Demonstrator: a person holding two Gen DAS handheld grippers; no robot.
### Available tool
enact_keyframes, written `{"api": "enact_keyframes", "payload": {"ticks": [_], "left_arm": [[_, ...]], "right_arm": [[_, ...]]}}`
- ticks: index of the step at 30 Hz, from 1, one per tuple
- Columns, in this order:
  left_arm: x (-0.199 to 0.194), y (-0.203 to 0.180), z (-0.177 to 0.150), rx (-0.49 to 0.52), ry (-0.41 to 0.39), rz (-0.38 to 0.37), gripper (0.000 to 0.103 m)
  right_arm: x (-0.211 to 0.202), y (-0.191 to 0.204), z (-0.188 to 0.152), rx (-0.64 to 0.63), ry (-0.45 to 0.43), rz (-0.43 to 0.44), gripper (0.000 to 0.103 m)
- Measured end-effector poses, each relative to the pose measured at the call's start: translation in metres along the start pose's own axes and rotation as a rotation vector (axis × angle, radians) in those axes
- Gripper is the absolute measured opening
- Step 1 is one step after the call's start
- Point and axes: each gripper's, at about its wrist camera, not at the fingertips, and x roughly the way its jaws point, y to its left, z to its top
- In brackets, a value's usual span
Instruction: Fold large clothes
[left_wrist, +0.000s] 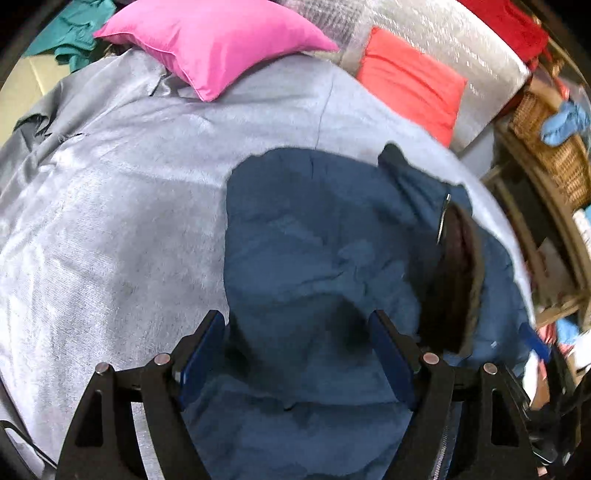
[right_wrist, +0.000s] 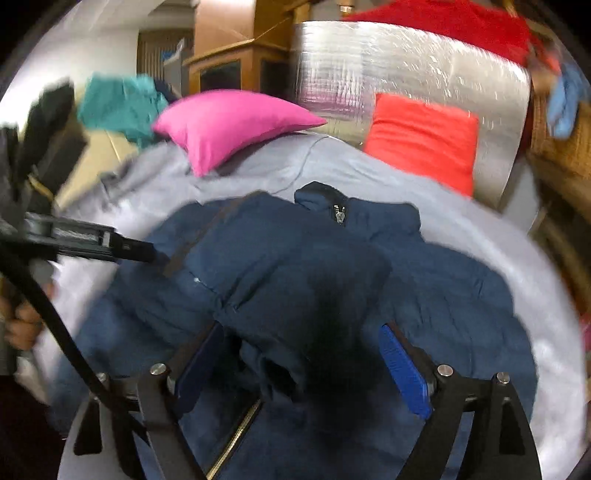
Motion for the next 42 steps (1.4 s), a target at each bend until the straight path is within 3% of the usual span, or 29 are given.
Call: {"api": "enact_keyframes", "payload": {"ticks": [2,8,13,16,19,21,22,23,25,28,32,33,36,38,39,41,42], "left_arm": [[0.007,-0.001,-0.003,0.006,0.016,-0.007,0.08],[0.013,0.001,-0.006,0.026,0.015,0.0,0.08],[0.013,0.003,-0.004,0.01,0.004,-0.004,0.08],[0.008,0.003,-0.004,0.01,-0.013,-0.007,0.08],[0.009,0.001,-0.005,0.036,-0.028,0.011,0.08],[0.014,-0.003,-0.006,0.063,-0.021,0.036,0.081],[0.016,-0.005,-0.007,0.077,-0.019,0.05,0.081],[0.018,-0.008,-0.008,0.096,-0.02,0.071,0.081],[0.019,-0.013,-0.008,0.12,-0.028,0.093,0.081],[0.014,-0.018,-0.008,0.136,-0.052,0.1,0.081],[0.01,-0.02,-0.01,0.169,-0.065,0.113,0.081],[0.012,-0.02,-0.011,0.18,-0.059,0.128,0.081],[0.024,-0.019,-0.012,0.187,-0.018,0.15,0.081],[0.024,-0.018,-0.011,0.183,-0.013,0.147,0.081],[0.022,-0.018,-0.011,0.185,-0.019,0.145,0.081],[0.014,-0.016,-0.01,0.182,-0.054,0.142,0.081],[0.009,-0.015,-0.009,0.182,-0.076,0.138,0.081]], "right_arm": [[0.013,-0.008,0.004,0.091,0.026,-0.03,0.082],[0.004,-0.1,-0.006,0.545,-0.005,-0.047,0.079],[-0.004,-0.177,-0.053,0.978,-0.004,0.127,0.081],[0.006,-0.197,-0.075,1.169,-0.006,0.303,0.081],[0.019,-0.206,-0.091,1.273,0.014,0.358,0.08],[0.025,-0.207,-0.095,1.3,0.035,0.349,0.061],[0.028,-0.207,-0.095,1.285,0.065,0.316,0.035],[0.03,-0.205,-0.094,1.266,0.092,0.278,0.024],[0.027,-0.206,-0.094,1.24,0.1,0.254,0.019],[0.001,-0.2,-0.08,1.139,0.003,0.201,0.013],[-0.036,-0.178,-0.063,0.947,-0.06,0.119,0.013],[-0.037,-0.176,-0.064,0.93,-0.041,0.096,0.013],[-0.012,-0.177,-0.073,0.931,0.121,0.028,0.015],[-0.004,-0.182,-0.079,0.955,0.195,0.052,0.025],[-0.008,-0.188,-0.08,0.974,0.191,0.065,0.03],[-0.024,-0.203,-0.083,1.023,0.123,0.071,0.057],[-0.035,-0.213,-0.087,1.059,0.062,0.054,0.063]]}}
